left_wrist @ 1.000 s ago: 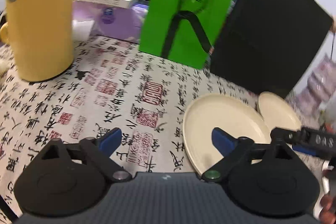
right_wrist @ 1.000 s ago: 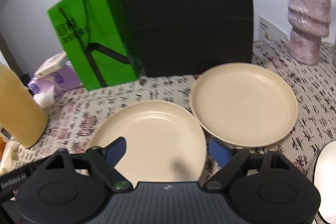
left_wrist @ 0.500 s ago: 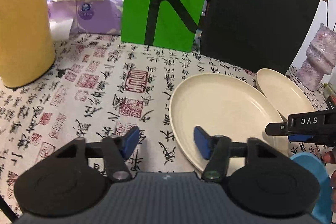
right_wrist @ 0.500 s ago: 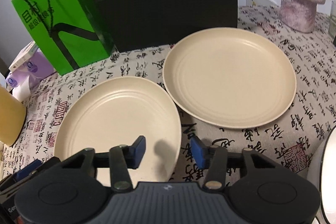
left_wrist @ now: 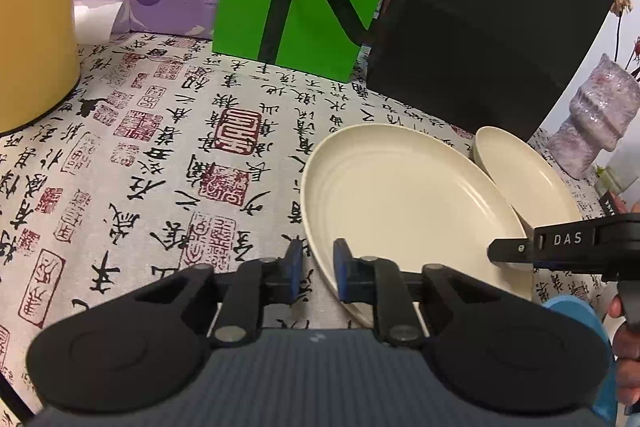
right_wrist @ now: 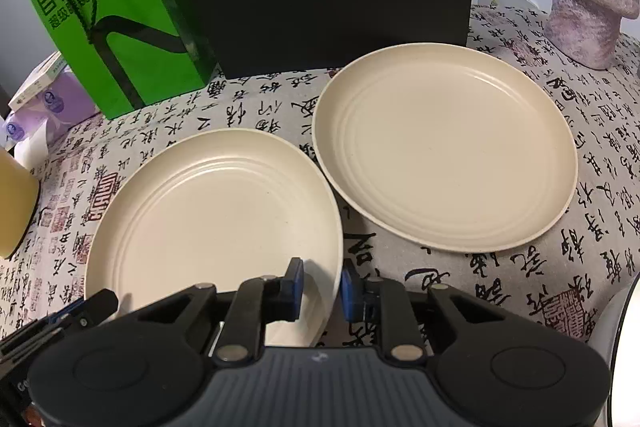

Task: Organize plates and bowls
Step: 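Close both grippers together on the rim of a cream plate, then lift the cream plate off the table with both grippers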

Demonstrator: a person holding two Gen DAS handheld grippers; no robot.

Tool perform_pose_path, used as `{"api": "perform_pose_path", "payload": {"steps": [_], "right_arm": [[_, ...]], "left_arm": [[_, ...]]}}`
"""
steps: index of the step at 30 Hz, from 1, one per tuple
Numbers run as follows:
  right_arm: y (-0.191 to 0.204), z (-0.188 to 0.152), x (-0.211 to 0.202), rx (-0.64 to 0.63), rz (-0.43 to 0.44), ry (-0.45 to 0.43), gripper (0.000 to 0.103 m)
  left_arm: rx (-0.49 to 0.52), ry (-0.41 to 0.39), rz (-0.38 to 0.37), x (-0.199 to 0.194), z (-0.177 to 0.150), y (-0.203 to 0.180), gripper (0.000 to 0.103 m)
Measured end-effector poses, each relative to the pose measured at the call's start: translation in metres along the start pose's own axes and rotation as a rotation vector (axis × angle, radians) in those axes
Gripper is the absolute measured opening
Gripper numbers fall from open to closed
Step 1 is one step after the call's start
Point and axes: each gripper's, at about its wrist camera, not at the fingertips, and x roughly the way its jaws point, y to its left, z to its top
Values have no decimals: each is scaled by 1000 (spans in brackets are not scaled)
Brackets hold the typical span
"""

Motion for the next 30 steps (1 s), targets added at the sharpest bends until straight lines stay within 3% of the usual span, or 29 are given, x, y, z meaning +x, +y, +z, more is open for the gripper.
{"api": "perform_pose_path", "payload": {"steps": [17, 30], "right_arm": [[19, -7, -7, -163, -50, -60, 12], [27, -8, -15, -211, -24, -116, 11]], "left_arm": [[-5, -6, 56, -2, 1, -1, 14], [-23, -23, 93, -4, 4, 2, 14]]}}
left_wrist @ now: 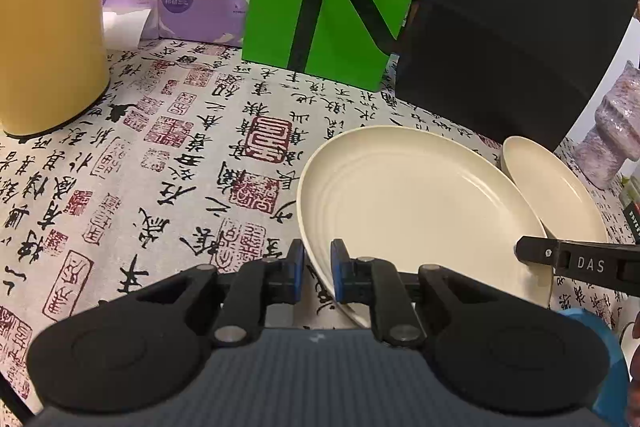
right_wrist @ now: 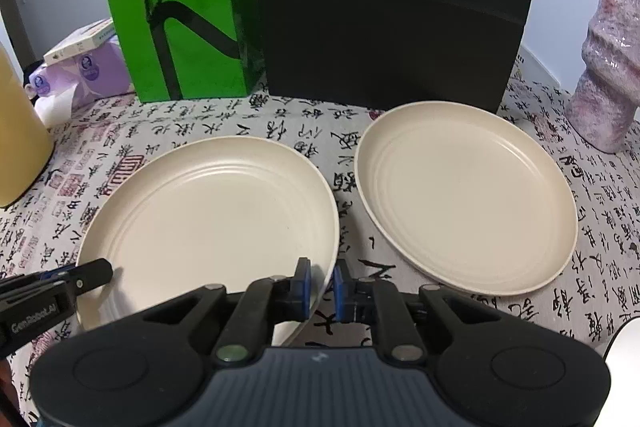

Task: Organize plates and bowls
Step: 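Lift the cream plate off the table with both grippers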

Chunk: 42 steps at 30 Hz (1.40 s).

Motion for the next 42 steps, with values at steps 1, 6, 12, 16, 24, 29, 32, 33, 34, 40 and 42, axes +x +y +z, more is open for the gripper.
{"api": "perform_pose_path", "payload": {"steps": [1, 6, 12, 16, 24, 29, 32, 33, 34, 40, 42], "right_arm": [[0, 0, -1, -1, 4, -5, 11], [1, 1, -4, 0, 9, -33, 11], [4, 3, -11, -10, 30, -74, 11], [7, 4, -16, -18, 35, -102, 10], [10, 4, -23, -19, 65, -150, 11], [13, 5, -32, -23, 72, -188, 11], [13, 5, -37, -26, 74, -211, 11], [14, 5, -39, -29, 73, -219, 11], [15, 5, -41, -34, 72, -231, 11], [17, 4, -51, -42, 73, -278, 11], [17, 3, -54, -43, 70, -287, 11]], "left_arm": [[-4, -4, 1, -1, 0, 0, 14], [-3, -30, 6, -6, 1, 0, 14], [-23, -65, 16, -14, 5, 3, 14], [-33, -79, 19, -18, 6, 5, 14], [-49, -153, 29, -33, 9, 7, 14], [-64, -184, 29, -41, 11, 8, 15], [-77, -202, 18, -45, 13, 9, 15], [-80, -205, 16, -47, 13, 10, 15], [-82, -210, 16, -48, 13, 9, 15], [-89, -237, 14, -54, 13, 9, 15], [-94, -246, 8, -57, 13, 9, 15]]}}
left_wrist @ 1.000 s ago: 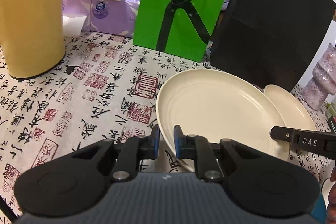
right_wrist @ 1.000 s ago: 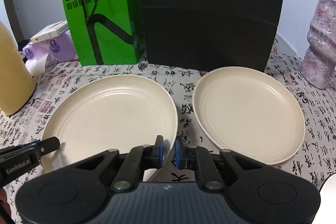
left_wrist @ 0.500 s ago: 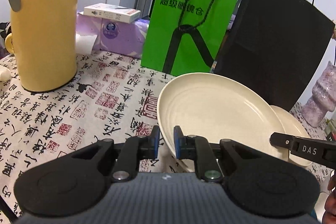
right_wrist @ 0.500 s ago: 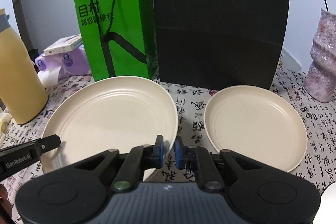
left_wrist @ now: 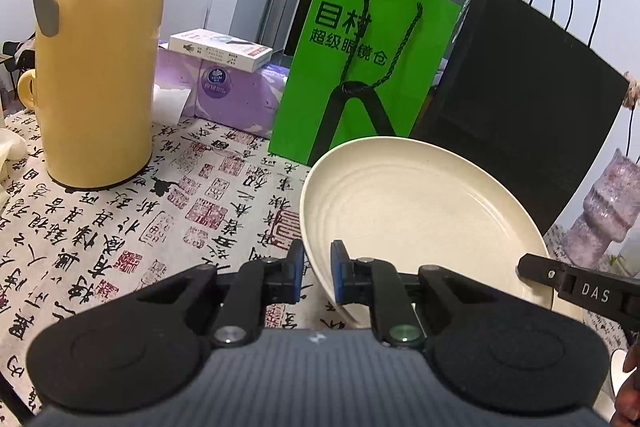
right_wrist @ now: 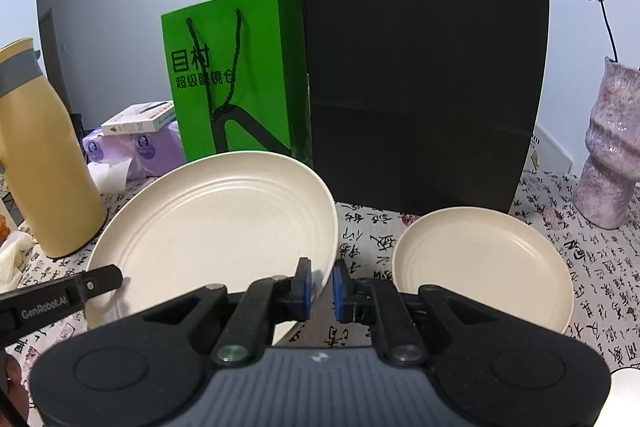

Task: Organize plates and bowls
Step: 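Lift the cream plate off the table with both grippers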

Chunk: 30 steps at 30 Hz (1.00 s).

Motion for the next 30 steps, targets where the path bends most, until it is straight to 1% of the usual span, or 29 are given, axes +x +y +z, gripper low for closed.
{"api": "perform_pose_path", "payload": {"steps": [15, 21, 24, 30], "right_arm": [[0, 1, -29, 14, 0, -75, 11], [-8, 1, -43, 31, 0, -97, 11], [-10, 0, -50, 38, 9, -104, 10], [-10, -4, -66, 49, 34, -122, 10]], "left_arm": [[8, -54, -7, -20, 4, -9, 15], [43, -93, -12, -38, 7, -21, 15], [65, -113, -1, -49, 7, -25, 15], [69, -133, 15, -67, 5, -28, 15]]}}
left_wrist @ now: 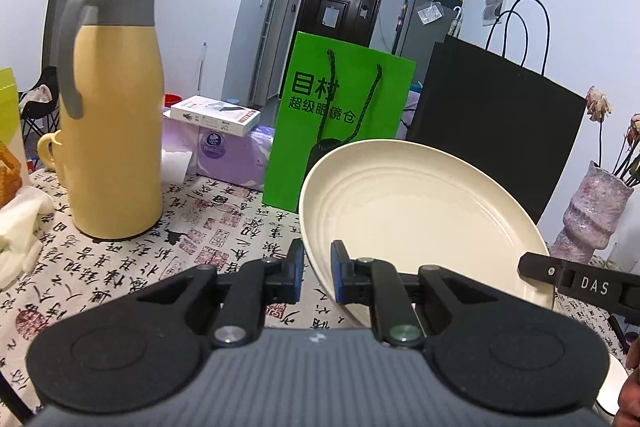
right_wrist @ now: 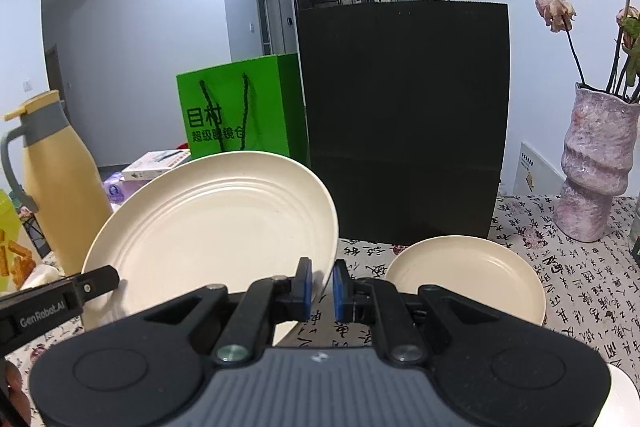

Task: Organize plates and bowls
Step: 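Lift the cream plate off the table with both grippers, then carry the cream plate with both grippers back toward the blue bowl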

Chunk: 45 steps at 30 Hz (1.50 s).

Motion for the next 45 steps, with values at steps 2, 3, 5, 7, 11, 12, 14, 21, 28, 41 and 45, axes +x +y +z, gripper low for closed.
{"api": "perform_pose_path", "payload": {"steps": [2, 3, 5, 7, 11, 12, 14, 21, 28, 41, 45], "right_arm": [[1, -1, -6, 4, 8, -7, 10], [2, -1, -9, 4, 11, -11, 10], [4, -3, -16, 5, 16, -18, 10], [7, -5, -23, 5, 18, -23, 10], [11, -7, -38, 9, 28, -37, 10], [12, -8, -42, 9, 29, -41, 10], [14, -9, -49, 7, 31, -48, 10], [22, -15, -73, 6, 39, -53, 10], [28, -24, -93, 16, 49, -57, 10], [30, -39, -130, 43, 77, -61, 10], [28, -44, -142, 46, 78, -63, 10]], "left_arm": [[-8, -1, 1, -7, -2, 1, 15], [-10, 0, 2, -10, -2, 2, 15], [-10, 1, 9, -18, -4, 3, 15], [-11, -3, 12, -25, -4, 3, 15], [-5, -14, 20, -42, -4, 4, 15], [-3, -18, 22, -47, -4, 4, 15], [0, -24, 27, -56, -4, 4, 15], [-2, -40, 31, -85, -6, 7, 15], [8, -53, 37, -109, -10, 11, 15], [26, -74, 52, -153, -20, 10, 15], [34, -85, 51, -167, -24, 7, 15]]}}
